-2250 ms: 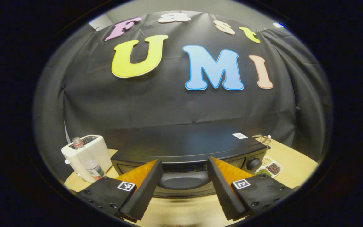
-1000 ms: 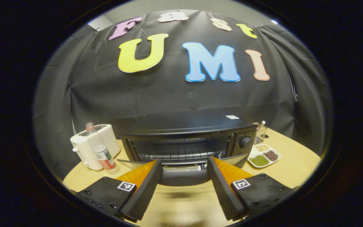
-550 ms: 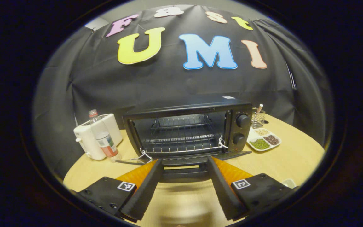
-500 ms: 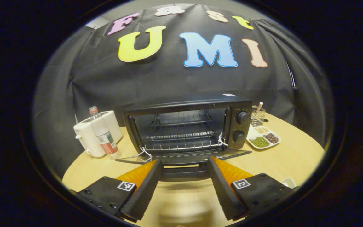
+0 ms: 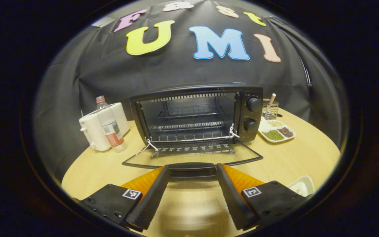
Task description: Open the electric oven with the left hand, put the food in, and close the electric oven.
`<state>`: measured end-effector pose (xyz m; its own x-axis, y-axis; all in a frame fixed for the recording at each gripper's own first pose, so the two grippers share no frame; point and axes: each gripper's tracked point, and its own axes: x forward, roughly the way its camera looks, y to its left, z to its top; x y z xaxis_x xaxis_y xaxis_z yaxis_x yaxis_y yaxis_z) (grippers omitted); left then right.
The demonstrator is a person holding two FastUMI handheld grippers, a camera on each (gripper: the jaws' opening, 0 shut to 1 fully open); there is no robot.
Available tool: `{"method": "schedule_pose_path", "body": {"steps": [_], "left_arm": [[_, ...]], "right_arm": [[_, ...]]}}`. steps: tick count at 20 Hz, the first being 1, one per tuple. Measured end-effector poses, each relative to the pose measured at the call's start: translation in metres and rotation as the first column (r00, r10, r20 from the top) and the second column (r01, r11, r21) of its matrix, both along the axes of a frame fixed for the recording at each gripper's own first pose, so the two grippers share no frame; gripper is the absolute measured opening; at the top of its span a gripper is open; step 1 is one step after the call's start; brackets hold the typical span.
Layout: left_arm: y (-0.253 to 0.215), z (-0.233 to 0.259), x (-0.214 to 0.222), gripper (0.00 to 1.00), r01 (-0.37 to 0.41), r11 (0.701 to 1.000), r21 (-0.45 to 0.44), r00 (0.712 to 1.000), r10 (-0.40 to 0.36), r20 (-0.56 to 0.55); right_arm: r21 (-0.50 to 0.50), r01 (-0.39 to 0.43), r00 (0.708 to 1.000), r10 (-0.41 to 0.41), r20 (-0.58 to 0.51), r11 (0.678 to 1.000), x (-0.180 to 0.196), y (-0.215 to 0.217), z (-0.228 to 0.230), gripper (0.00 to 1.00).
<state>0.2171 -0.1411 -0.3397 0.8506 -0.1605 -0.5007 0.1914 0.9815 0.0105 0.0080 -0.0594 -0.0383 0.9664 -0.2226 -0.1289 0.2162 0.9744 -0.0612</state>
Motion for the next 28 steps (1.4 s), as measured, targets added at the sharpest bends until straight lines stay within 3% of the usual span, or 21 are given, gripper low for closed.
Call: {"method": "schedule_pose_path", "body": {"steps": [5,6,9,15,16,18,19,20,21,28], "left_arm": [[-0.004,-0.013,-0.016,1.00,0.015,1.000,0.019,1.000,-0.014,-0.023],[-0.003,-0.011,-0.018,0.96,0.011,1.000,0.017,1.000,-0.010,-0.022],[0.003,0.009,-0.023,1.00,-0.008,1.000,-0.003,1.000,0.008,0.006],[0.021,0.094,-0.023,0.96,-0.041,0.996,-0.075,0.989,0.051,0.140],[0.025,0.110,-0.024,0.91,-0.043,0.996,-0.081,0.984,0.056,0.169],[0.034,0.136,-0.028,0.96,-0.045,0.995,-0.087,0.974,0.063,0.217],[0.038,0.149,-0.031,0.91,-0.049,0.995,-0.089,0.968,0.069,0.240],[0.044,0.161,-0.034,0.91,-0.053,0.994,-0.092,0.962,0.076,0.261],[0.050,0.172,-0.039,1.00,-0.057,0.994,-0.096,0.957,0.082,0.278],[0.101,0.226,-0.075,0.95,-0.128,0.985,-0.112,0.924,0.159,0.349]], "right_arm": [[0.034,-0.024,0.999,0.025,-0.033,0.999,0.000,0.001,-0.011,0.96],[0.040,-0.033,0.999,0.035,-0.040,0.999,0.001,0.003,-0.013,0.96],[0.047,-0.064,0.996,0.067,-0.058,0.997,0.008,0.005,-0.018,0.96],[0.119,-0.186,0.976,0.197,-0.089,0.975,0.030,0.033,-0.032,0.97],[0.139,-0.209,0.969,0.225,-0.106,0.968,0.032,0.037,-0.038,0.96],[0.174,-0.244,0.952,0.270,-0.143,0.954,0.038,0.044,-0.050,0.97],[0.196,-0.262,0.941,0.296,-0.168,0.945,0.041,0.049,-0.057,0.96],[0.223,-0.285,0.923,0.330,-0.197,0.932,0.042,0.055,-0.067,0.97],[0.253,-0.306,0.901,0.365,-0.234,0.918,0.043,0.061,-0.078,0.97],[0.409,-0.370,0.760,0.525,-0.383,0.834,0.049,0.085,-0.134,0.97]]}}
